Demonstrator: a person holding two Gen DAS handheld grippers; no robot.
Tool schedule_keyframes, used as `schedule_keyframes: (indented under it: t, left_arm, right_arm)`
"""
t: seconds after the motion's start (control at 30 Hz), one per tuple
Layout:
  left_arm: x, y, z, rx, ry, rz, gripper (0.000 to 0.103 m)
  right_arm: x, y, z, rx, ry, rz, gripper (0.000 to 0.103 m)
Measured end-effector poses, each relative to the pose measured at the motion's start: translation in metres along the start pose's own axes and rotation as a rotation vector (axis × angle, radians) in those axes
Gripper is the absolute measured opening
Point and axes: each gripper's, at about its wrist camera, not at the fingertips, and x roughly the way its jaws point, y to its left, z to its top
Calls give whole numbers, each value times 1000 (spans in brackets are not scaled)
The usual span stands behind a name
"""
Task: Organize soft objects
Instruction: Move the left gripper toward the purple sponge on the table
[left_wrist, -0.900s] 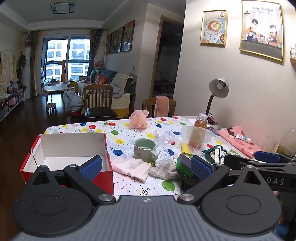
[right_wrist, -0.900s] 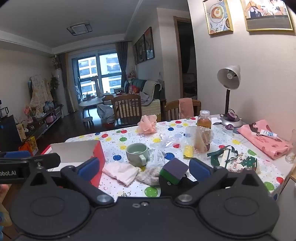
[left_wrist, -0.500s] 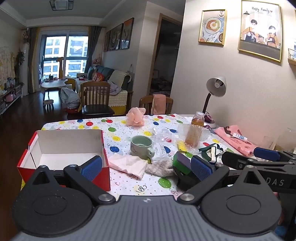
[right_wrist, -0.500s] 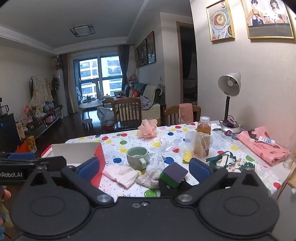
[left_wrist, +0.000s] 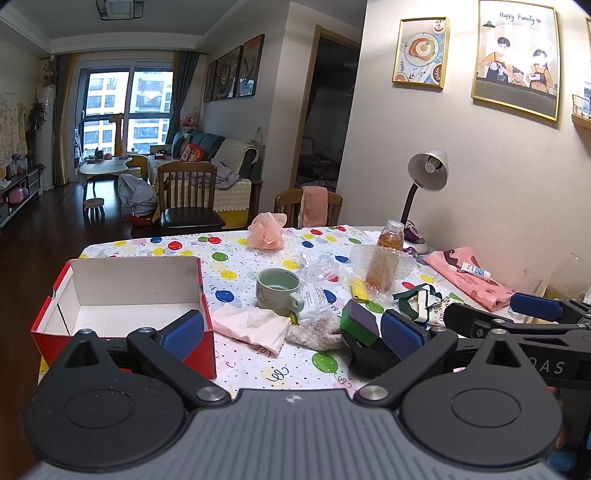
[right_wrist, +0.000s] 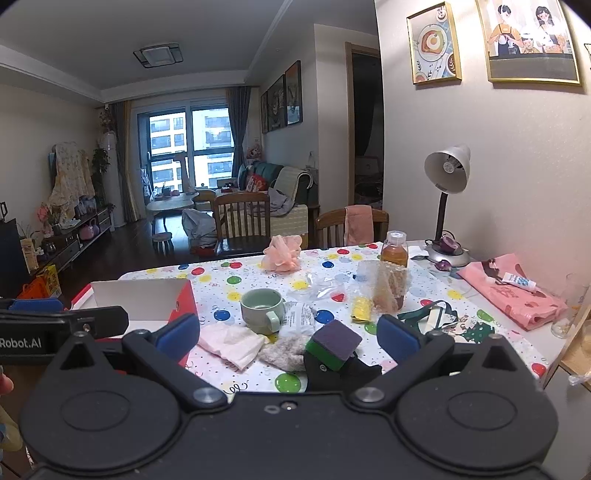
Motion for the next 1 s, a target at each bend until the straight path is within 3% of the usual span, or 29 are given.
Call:
schedule_keyframes:
  t: [0.57, 1.0]
  left_arm:
    - [7, 0, -2, 18, 16, 23, 103]
    - [19, 3, 1, 16, 45, -3, 103]
  right_arm:
    - [4, 4, 2, -42, 3, -51, 102]
    - [10, 6, 1, -43, 25, -81, 102]
